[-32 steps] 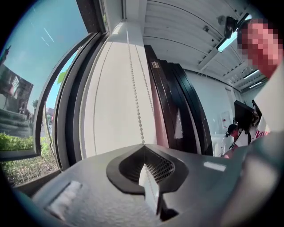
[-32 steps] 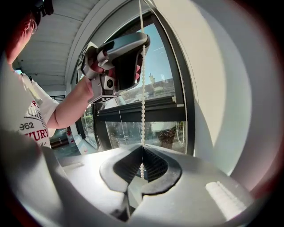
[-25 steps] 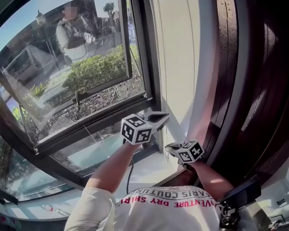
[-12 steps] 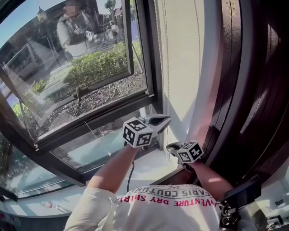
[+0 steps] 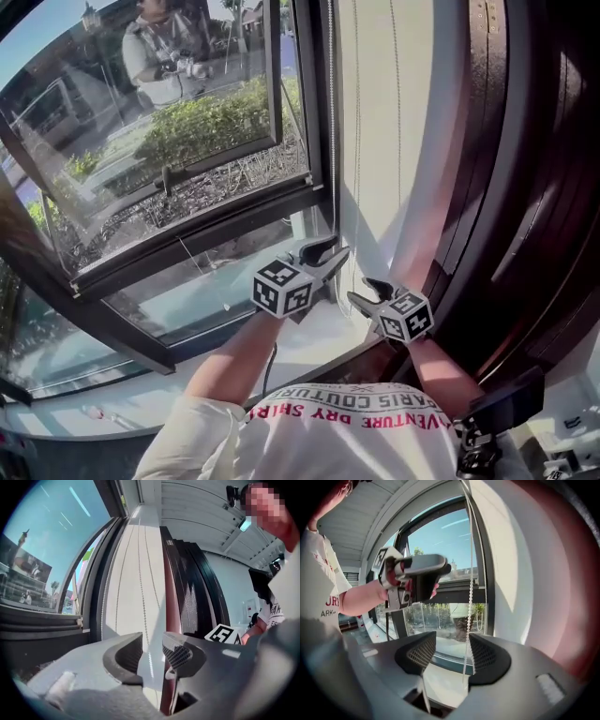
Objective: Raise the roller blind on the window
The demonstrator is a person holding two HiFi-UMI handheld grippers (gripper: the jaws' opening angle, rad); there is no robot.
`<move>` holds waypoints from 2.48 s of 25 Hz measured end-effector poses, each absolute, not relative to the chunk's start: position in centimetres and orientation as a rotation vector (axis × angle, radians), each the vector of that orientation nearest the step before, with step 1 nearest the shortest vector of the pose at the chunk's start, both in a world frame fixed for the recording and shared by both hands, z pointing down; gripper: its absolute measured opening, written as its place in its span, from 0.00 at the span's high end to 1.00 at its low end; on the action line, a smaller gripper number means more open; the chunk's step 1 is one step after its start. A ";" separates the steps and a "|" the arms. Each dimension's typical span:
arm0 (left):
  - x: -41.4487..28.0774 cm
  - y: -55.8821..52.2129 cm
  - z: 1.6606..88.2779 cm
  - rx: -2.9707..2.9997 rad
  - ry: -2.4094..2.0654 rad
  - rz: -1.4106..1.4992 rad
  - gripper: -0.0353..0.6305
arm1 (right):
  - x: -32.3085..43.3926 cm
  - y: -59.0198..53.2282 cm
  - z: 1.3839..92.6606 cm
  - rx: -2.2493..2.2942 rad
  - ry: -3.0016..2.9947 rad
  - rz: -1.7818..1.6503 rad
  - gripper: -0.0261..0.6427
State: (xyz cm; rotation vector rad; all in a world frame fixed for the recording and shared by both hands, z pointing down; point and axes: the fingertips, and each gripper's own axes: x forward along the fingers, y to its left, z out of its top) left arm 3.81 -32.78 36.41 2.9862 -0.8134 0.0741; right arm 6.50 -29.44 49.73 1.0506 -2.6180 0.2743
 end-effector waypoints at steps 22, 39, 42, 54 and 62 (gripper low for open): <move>-2.4 -9.6 44.8 2.784 -0.546 0.168 0.94 | -0.4 -11.5 46.1 0.834 -2.761 0.377 0.96; -12.2 7.0 41.7 2.827 -0.547 0.071 0.94 | -7.3 7.3 44.0 1.042 -2.753 0.378 0.96; -12.3 8.7 40.9 2.842 -0.532 0.054 0.94 | -7.4 9.2 43.3 1.062 -2.744 0.346 0.96; -9.9 11.8 38.9 2.915 -0.495 0.081 0.94 | -6.2 12.4 41.5 1.088 -2.779 0.318 0.96; -8.9 12.0 38.6 2.919 -0.469 0.077 0.94 | -4.9 12.8 41.5 1.122 -2.769 0.331 0.96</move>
